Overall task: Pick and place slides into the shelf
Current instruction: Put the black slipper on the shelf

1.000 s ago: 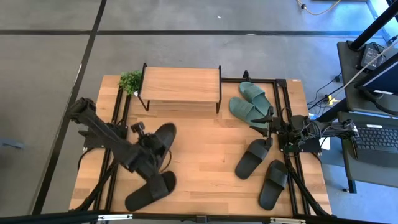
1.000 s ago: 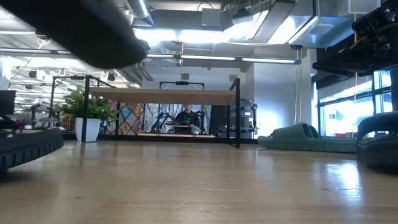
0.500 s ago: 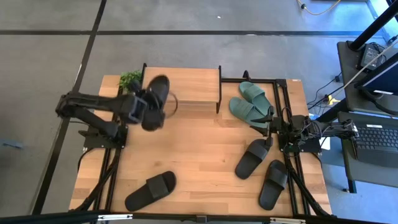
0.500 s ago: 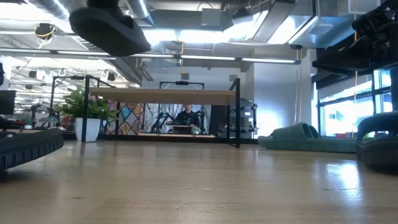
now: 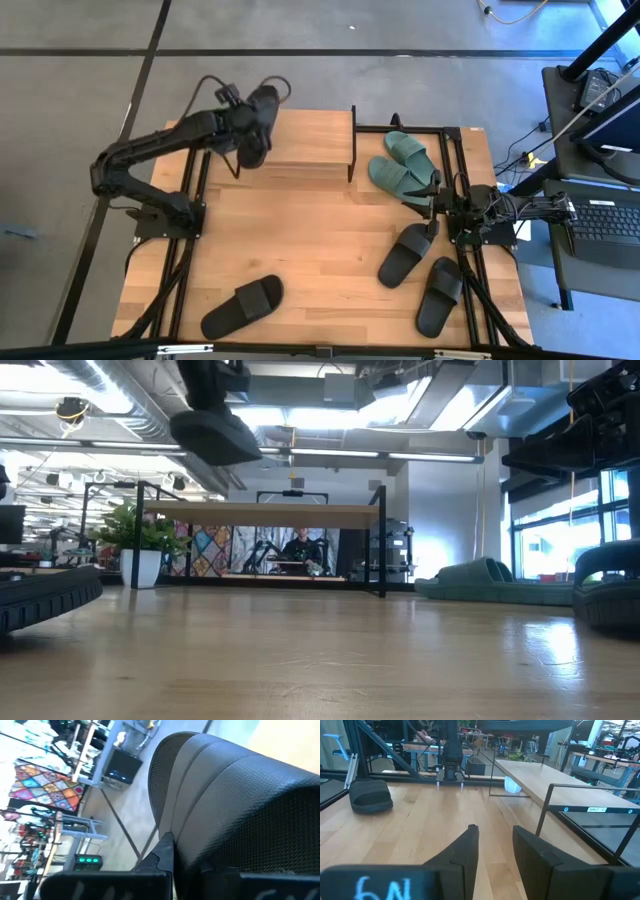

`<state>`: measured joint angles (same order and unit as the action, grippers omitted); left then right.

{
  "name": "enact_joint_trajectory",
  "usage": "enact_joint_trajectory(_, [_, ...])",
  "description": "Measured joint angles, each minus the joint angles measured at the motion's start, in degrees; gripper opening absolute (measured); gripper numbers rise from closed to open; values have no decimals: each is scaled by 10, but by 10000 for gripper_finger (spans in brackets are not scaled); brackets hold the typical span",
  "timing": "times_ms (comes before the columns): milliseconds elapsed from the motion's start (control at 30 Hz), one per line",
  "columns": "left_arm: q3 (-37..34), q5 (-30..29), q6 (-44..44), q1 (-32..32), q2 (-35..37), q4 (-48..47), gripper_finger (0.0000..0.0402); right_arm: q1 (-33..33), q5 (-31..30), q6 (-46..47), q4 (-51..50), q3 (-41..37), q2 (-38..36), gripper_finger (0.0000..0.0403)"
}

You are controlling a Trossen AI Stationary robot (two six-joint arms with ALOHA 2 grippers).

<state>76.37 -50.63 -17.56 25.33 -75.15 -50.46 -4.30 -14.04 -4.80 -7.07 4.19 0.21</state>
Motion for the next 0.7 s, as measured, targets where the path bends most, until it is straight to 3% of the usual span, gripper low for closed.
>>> enact_joint_trajectory(133, [-2,61,-15,39,-10,12,5,0,0,0,0,0,0,122])
enact_joint_trajectory(300, [-34,68,-30,82,-12,24,4,0,0,2,0,0,0,122])
enact_joint_trajectory(700, [-140,91,-106,127,-13,151,4,0,-44,3,0,0,0,122])
